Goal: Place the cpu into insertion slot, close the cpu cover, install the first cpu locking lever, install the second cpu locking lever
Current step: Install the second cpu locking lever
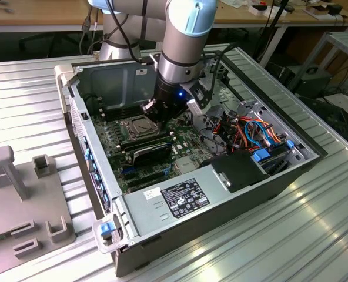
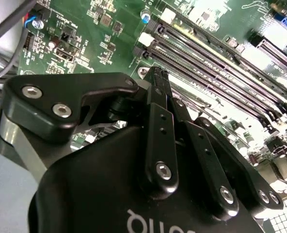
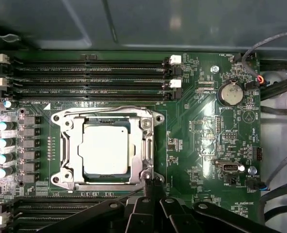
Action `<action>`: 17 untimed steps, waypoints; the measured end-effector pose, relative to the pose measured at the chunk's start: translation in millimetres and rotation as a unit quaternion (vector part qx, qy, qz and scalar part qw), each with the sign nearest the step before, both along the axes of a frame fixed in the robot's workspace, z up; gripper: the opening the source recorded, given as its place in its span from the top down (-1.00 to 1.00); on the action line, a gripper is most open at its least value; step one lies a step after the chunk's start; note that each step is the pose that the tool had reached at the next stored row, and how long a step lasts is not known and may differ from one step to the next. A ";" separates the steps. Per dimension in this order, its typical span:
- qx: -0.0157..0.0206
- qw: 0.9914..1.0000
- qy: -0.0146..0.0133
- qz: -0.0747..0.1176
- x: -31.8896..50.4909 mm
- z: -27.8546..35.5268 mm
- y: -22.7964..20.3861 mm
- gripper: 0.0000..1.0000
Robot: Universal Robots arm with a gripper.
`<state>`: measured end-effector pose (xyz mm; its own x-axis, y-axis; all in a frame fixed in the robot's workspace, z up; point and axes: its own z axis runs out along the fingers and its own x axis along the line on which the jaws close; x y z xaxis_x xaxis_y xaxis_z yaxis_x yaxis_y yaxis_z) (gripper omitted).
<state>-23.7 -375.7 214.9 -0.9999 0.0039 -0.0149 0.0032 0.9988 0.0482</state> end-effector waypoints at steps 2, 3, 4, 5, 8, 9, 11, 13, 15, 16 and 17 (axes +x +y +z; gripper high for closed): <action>0.000 1.000 0.000 0.000 -2.6 -0.1 0.0 0.79; 0.000 1.000 0.000 0.000 -4.7 -0.2 0.0 0.79; 0.000 1.000 0.000 0.000 -6.2 -0.3 0.0 0.79; 0.000 1.000 0.000 0.000 -11.6 -0.7 0.0 0.79; 0.000 1.000 0.000 0.000 -24.2 -2.0 0.0 0.79; 0.000 1.000 0.000 0.000 -26.0 -2.1 0.0 0.79; 0.000 1.000 0.000 0.000 -28.9 -2.1 0.0 0.79; 0.000 1.000 0.000 0.000 -29.4 -1.0 -0.1 0.79; 0.000 1.000 0.000 0.000 -29.4 2.3 0.0 0.79; 0.000 1.000 0.000 0.000 -29.4 3.0 0.0 0.79; 0.000 1.000 0.000 0.000 -29.4 3.7 0.0 0.79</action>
